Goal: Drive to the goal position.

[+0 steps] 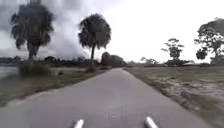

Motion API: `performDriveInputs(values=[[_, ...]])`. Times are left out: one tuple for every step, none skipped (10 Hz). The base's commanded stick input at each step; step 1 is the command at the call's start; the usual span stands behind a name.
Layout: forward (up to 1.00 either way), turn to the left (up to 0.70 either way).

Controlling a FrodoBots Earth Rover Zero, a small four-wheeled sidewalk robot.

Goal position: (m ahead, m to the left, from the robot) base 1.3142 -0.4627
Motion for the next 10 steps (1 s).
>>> performDriveInputs(values=[[0.85,0.00],[0.85,0.00],[0.85,0.00],[0.85,0.00],[0.85,0.00],[0.85,0.00],[0.85,0.00],[0.85,0.00],[0.85,0.00],[0.85,0.00]])
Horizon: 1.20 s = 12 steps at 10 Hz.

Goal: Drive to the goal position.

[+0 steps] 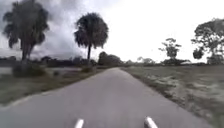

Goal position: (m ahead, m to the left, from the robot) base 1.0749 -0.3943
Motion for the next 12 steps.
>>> performDriveInputs(values=[[0.85,0.00],[0.85,0.00],[0.85,0.00],[0.85,0.00],[0.85,0.00],[0.85,0.00],[0.85,0.00],[0.85,0.00],[0.85,0.00],[0.85,0.00],[0.85,0.00],[0.85,0.00]])
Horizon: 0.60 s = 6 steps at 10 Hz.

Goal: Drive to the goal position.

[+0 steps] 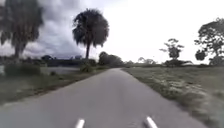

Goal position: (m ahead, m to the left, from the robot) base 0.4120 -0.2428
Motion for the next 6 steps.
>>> performDriveInputs(values=[[0.85,0.00],[0.85,0.00],[0.85,0.00],[0.85,0.00],[0.23,0.00],[0.00,0.00]])
